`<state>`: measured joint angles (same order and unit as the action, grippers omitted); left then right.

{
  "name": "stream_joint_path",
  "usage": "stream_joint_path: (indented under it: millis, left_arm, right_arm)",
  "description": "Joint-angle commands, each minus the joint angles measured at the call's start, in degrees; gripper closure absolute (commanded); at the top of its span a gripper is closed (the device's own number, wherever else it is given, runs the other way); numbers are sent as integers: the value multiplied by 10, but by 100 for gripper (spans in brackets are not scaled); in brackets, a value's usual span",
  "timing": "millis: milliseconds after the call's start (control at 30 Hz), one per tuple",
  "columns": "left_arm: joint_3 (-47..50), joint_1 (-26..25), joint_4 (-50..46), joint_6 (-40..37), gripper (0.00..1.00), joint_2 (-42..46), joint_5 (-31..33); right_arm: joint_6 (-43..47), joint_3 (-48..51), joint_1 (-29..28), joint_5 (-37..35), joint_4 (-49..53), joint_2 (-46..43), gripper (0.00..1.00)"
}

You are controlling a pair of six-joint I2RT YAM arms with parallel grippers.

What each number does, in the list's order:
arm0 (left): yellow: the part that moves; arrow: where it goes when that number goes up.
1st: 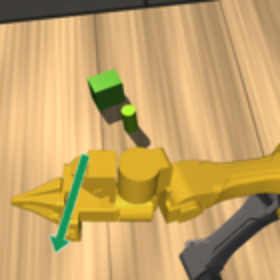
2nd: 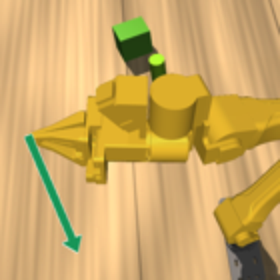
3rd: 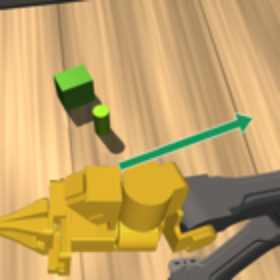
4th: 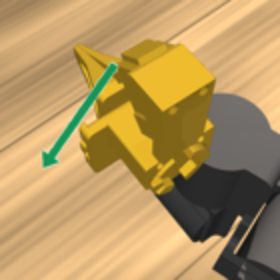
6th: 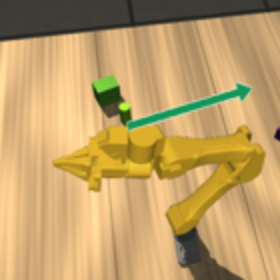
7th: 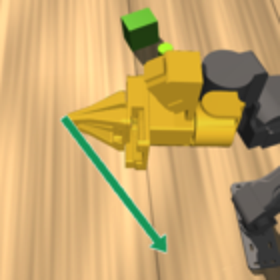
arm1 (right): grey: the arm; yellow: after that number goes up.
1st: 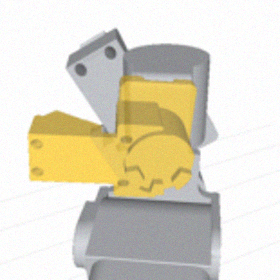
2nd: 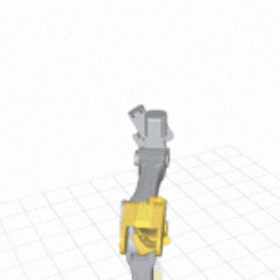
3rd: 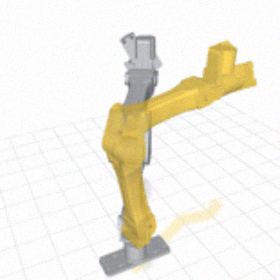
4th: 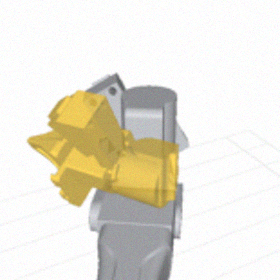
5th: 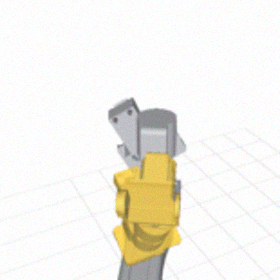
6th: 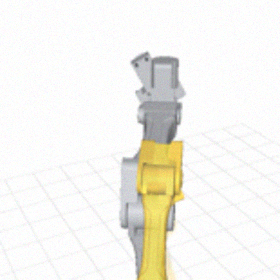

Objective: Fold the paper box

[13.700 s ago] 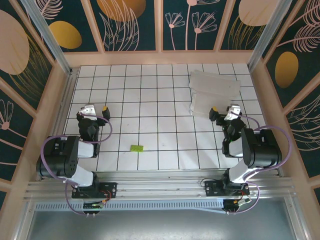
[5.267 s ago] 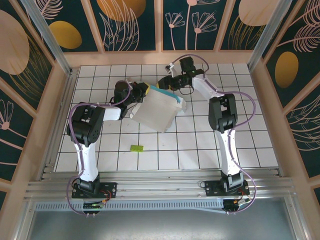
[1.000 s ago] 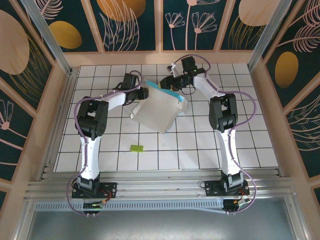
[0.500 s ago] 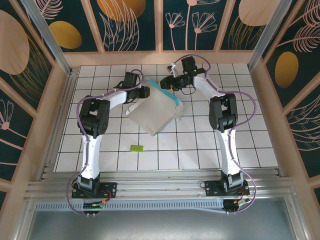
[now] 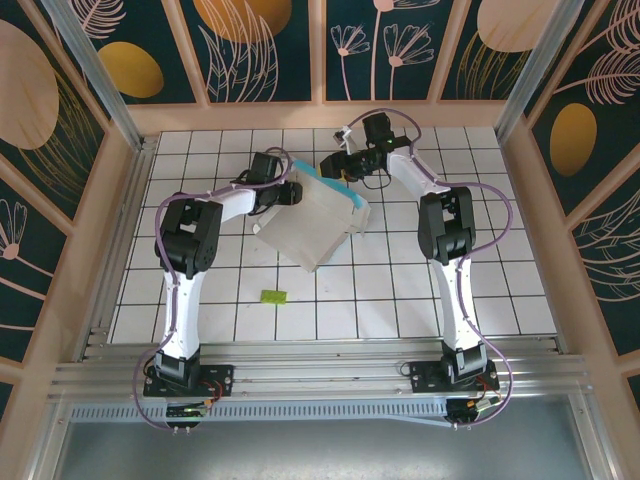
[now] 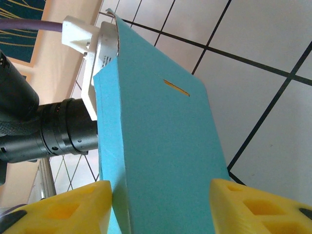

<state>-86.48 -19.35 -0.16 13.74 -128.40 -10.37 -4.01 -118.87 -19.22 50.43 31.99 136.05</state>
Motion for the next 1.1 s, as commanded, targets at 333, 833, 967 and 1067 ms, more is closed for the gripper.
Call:
stream_joint_path:
  millis: [333,833,967,1067]
  left_arm:
    - [19,7,-12,-1,46,11,53]
    - [20,7,6,9,75,16,-65]
    - [37,7,31,9,77,31,-83]
    - [46,7,46,7,76,36,-102]
  right_arm:
    - [1,-13,-4,-19,28,5,45]
    - [1,-13,-5,-21,29,6,45]
    - [1,-11,-6,-21,28,7,45]
    - [2,-10,-6,-21,28,7,45]
